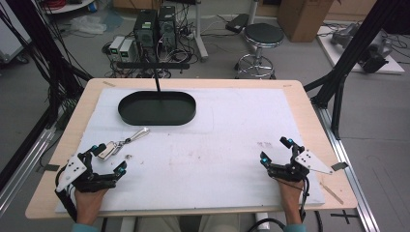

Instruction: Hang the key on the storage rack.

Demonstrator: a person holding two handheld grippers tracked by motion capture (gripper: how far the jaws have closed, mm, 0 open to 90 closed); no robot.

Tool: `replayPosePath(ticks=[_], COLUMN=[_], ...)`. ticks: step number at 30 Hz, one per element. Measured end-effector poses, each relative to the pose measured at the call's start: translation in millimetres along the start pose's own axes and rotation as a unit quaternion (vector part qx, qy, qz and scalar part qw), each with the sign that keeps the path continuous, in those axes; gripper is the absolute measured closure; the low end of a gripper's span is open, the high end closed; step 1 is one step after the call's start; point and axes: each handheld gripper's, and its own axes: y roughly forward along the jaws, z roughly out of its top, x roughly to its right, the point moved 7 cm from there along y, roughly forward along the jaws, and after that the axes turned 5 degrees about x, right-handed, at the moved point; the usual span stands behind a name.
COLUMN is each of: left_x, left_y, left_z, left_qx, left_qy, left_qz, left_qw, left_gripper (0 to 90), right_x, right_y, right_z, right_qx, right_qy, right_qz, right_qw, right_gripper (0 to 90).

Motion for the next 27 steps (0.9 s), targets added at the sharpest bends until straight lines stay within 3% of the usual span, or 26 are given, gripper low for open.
replayPosePath(ticks=[13,22,23,24,27], left_x=[0.7,-0.5,-1.3,-3.9,-7.0], left_y=[-1.2,-0.1,-0.1,-0.6,0.7], left_z=[0.5,0.7,0.5,1.6,7.7], left_qx=[0.005,0.002,-0.002,-0.02,-0.025], left_qy=[0.005,-0.004,-0.004,0.011,0.014], left_qz=[0.0,-0.004,-0.003,0.005,0.005], left_qw=[1.0,1.0,1.0,0.9997,0.9996], left_gripper=[2.1,2.0,2.1,2.1,2.1], right_x=[-0.2,-0.4,-0.6,-0.8,-0.6], right_y=[-0.2,0.0,-0.2,0.0,-0.2], right_z=[-0.1,-0.1,-0.3,-0.2,-0.4], right_qx=[0.0,-0.001,-0.002,-0.001,-0.002], right_qy=[-0.004,-0.004,-0.003,-0.003,-0.004], right_qz=[-0.002,-0.002,-0.002,-0.002,-0.002], right_qw=[1.0,1.0,1.0,1.0,1.0], right_gripper=[3.4,3.4,3.4,3.4,3.4])
